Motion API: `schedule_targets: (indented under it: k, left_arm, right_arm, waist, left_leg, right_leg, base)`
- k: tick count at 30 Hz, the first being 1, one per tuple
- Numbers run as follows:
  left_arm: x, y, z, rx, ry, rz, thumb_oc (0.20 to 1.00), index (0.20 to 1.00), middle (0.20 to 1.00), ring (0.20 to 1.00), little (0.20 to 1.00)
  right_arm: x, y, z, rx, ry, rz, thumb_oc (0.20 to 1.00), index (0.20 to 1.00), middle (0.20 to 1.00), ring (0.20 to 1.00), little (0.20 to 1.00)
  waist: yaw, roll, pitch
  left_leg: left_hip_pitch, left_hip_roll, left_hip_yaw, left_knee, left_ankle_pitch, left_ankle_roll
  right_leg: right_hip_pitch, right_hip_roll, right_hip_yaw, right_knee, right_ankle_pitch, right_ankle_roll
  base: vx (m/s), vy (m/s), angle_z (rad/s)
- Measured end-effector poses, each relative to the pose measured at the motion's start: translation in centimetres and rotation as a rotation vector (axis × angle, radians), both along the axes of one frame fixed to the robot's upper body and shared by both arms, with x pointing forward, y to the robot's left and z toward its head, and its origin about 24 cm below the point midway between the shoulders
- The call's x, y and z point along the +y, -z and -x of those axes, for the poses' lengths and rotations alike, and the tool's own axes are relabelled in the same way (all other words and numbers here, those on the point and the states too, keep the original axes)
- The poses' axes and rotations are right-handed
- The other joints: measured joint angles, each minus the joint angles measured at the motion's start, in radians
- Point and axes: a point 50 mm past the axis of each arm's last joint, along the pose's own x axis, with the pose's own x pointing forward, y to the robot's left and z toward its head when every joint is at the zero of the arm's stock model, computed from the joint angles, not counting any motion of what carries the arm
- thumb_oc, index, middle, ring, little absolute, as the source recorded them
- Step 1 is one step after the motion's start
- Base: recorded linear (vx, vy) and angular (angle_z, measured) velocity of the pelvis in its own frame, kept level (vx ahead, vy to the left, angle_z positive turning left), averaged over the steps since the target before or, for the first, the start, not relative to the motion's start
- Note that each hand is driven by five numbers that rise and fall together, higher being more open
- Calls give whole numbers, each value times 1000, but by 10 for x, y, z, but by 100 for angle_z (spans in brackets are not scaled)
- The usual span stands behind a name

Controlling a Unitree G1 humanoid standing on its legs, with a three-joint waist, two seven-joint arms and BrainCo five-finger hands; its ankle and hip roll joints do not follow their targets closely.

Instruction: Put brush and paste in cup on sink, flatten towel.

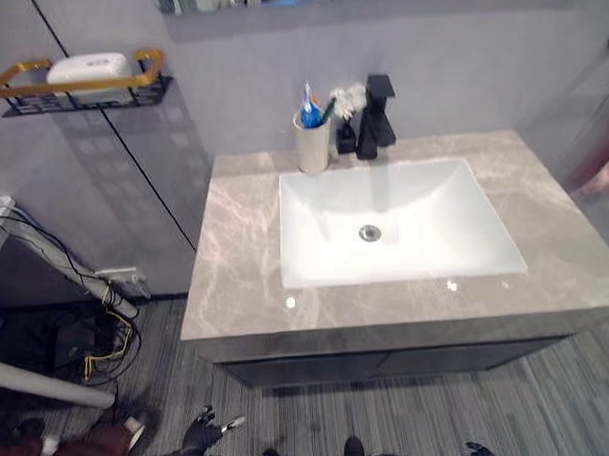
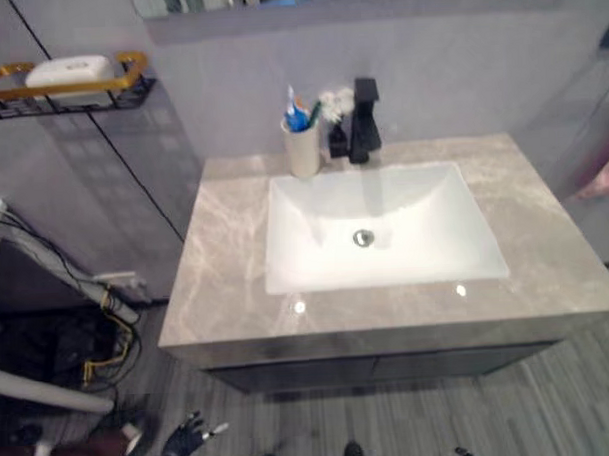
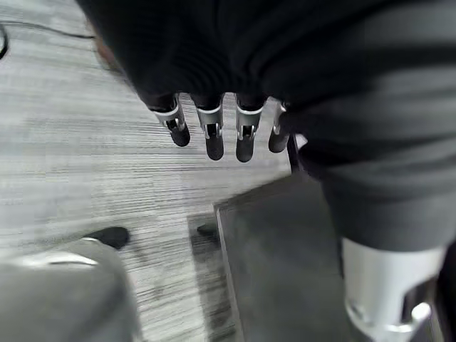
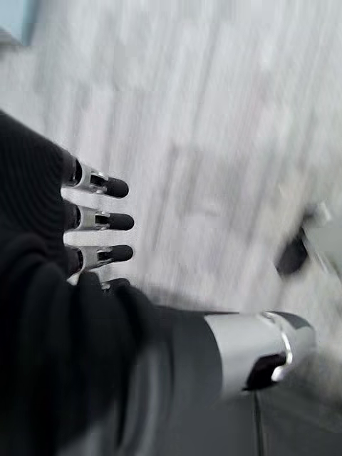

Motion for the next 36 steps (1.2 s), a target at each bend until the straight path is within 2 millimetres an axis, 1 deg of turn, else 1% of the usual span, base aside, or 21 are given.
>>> schedule_targets:
  k: [1,2,3,5,6,7,10,12,13,14,15,17,18,20,21,23,25,26,27,32,36]
  left_arm:
    - [-1,-2,-10,-19,23,-12,1000,1000,1000,1000,1000]
    - [-2,-2,-14,-27,36,-21,1000,1000,1000,1000,1000]
    - [-3,-1,-16,-17,58,-36,1000,1000,1000,1000,1000]
    - [-7,4,-18,15,98,-54,1000,1000,1000,1000,1000]
    - [-10,7,-18,36,112,-63,1000,1000,1000,1000,1000]
    - [-15,12,-16,77,124,-65,1000,1000,1000,1000,1000]
    - [-14,22,-2,179,200,-126,1000,1000,1000,1000,1000]
    - [-14,23,-1,189,233,-153,1000,1000,1000,1000,1000]
    - [-15,23,-2,178,228,-158,1000,1000,1000,1000,1000]
    - [-13,22,-3,171,233,-172,1000,1000,1000,1000,1000]
    - [-10,22,-3,170,230,-182,1000,1000,1000,1000,1000]
    - [-8,22,-1,177,239,-194,1000,1000,1000,1000,1000]
    - [-7,22,-1,176,243,-199,1000,1000,1000,1000,1000]
    - [-5,23,5,193,243,-207,1000,1000,1000,1000,1000]
    - [-5,24,4,199,245,-210,1000,1000,1000,1000,1000]
    - [-4,23,0,198,245,-216,1000,1000,1000,1000,1000]
    - [-2,22,-3,194,250,-226,1000,1000,1000,1000,1000]
    - [-1,23,-2,204,248,-229,1000,1000,1000,1000,1000]
    - [-1,22,-3,205,253,-234,1000,1000,1000,1000,1000]
    - [1,28,14,251,243,-229,1000,1000,1000,1000,1000]
    - [1,31,26,291,239,-227,1000,1000,1000,1000,1000]
  right_arm:
    - [-5,-3,-4,-8,0,16,1000,1000,1000,1000,1000]
    - [-6,-4,-7,-10,-9,21,1000,1000,1000,1000,1000]
    - [-7,-4,-7,-3,-22,24,1000,1000,1000,1000,1000]
    - [-5,-4,-8,-12,-22,18,1000,1000,1000,1000,1000]
    - [-5,-4,-8,-17,-13,16,1000,1000,1000,1000,1000]
    - [-2,-3,-8,-24,-4,6,1000,1000,1000,1000,1000]
    - [16,0,-25,-102,4,-57,1000,1000,1000,1000,1000]
    - [34,6,-25,-119,3,-110,1000,1000,1000,1000,1000]
    - [47,10,-24,-117,2,-149,1000,1000,1000,1000,1000]
    - [52,14,-15,-94,11,-163,1000,1000,1000,1000,1000]
    - [57,15,-14,-89,9,-172,1000,1000,1000,1000,1000]
    - [62,16,-14,-92,5,-189,1000,1000,1000,1000,1000]
    - [62,17,-13,-88,5,-194,1000,1000,1000,1000,1000]
    - [62,16,-18,-94,5,-196,1000,1000,1000,1000,1000]
    - [62,16,-19,-100,2,-197,1000,1000,1000,1000,1000]
    - [61,18,-8,-73,13,-198,1000,1000,1000,1000,1000]
    - [59,20,4,-37,28,-194,1000,1000,1000,1000,1000]
    - [58,20,8,-24,33,-191,1000,1000,1000,1000,1000]
    - [57,20,7,-24,35,-188,1000,1000,1000,1000,1000]
    - [53,17,-3,-59,29,-182,1000,1000,1000,1000,1000]
    - [54,17,-4,-60,17,-188,1000,1000,1000,1000,1000]
  waist:
    - [-6,-10,6]
    - [-17,-10,6]
    - [-24,-5,3]
    - [-58,16,-5]
    - [-58,30,-5]
    - [-76,52,-12]
    - [-76,36,-5]
    - [-86,16,4]
    - [-80,14,9]
    - [-81,-13,7]
    - [-79,-18,8]
    - [-81,-27,10]
    - [-72,-35,14]
    - [-42,-32,17]
    - [-45,-22,23]
    - [-49,-24,22]
    - [-50,-36,15]
    - [-45,-39,10]
    - [-43,-43,8]
    - [-19,-11,-38]
    - [-13,-13,-80]
  left_leg:
    - [-2,-30,-21,53,-40,21]
    - [1,-38,-39,64,-59,23]
    - [13,-47,-45,67,-88,46]
    - [68,-54,-32,-53,-103,79]
    - [98,-52,-32,-117,-97,88]
    - [140,-47,-26,-211,-109,99]
    - [152,-72,27,-267,-71,127]
    - [148,-103,52,-267,-64,133]
    - [149,-106,69,-284,-57,145]
    - [149,-125,89,-281,-54,150]
    - [146,-138,98,-276,-58,157]
    - [142,-134,131,-284,-50,164]
    - [145,-132,165,-284,-47,170]
    - [151,-108,247,-296,-46,178]
    - [141,-85,259,-285,-52,188]
    - [157,-79,246,-297,-48,182]
    - [169,-80,230,-299,-43,174]
    - [169,-79,221,-298,-40,170]
    - [168,-75,217,-298,-36,164]
    - [170,-45,223,-301,-32,117]
    - [169,-27,216,-300,-32,102]
  right_leg:
    - [-12,-3,25,-8,8,1]
    - [-15,-2,34,-17,14,3]
    - [-14,10,50,-21,22,13]
    - [-13,28,52,-35,41,25]
    - [-17,35,53,-33,45,28]
    - [-46,51,73,-20,50,36]
    - [-82,33,122,-6,78,65]
    - [-98,19,151,-22,113,77]
    - [-94,-2,154,-40,109,105]
    - [-107,-11,154,-48,129,114]
    - [-115,-14,164,-45,144,109]
    - [-122,-34,159,-62,140,134]
    - [-133,-38,151,-65,131,145]
    - [-160,-69,-19,-45,126,153]
    - [-154,-101,-92,-28,121,175]
    - [-105,-121,-66,-20,121,178]
    - [-53,-117,-2,-2,120,179]
    - [-34,-120,3,-16,102,180]
    - [-29,-118,4,-17,94,181]
    - [21,-65,-6,-136,137,122]
    - [31,-44,-5,-160,139,114]
  base:
    - [-16,103,-51]
    - [-10,82,-57]
    - [2,135,-25]
    - [-5,126,-12]
    - [-57,149,-21]
    - [-85,185,-49]
    - [-77,111,-55]
    - [-77,75,-39]
    - [-89,70,-44]
    - [-125,89,-41]
    - [-54,24,-36]
    - [-94,8,-42]
    - [-96,-17,-80]
    - [-66,-10,-109]
    - [-47,3,-69]
    - [-41,-19,-7]
    - [-34,-51,27]
    - [-33,-68,28]
    - [7,-86,19]
    - [21,-114,-8]
    - [13,-87,2]
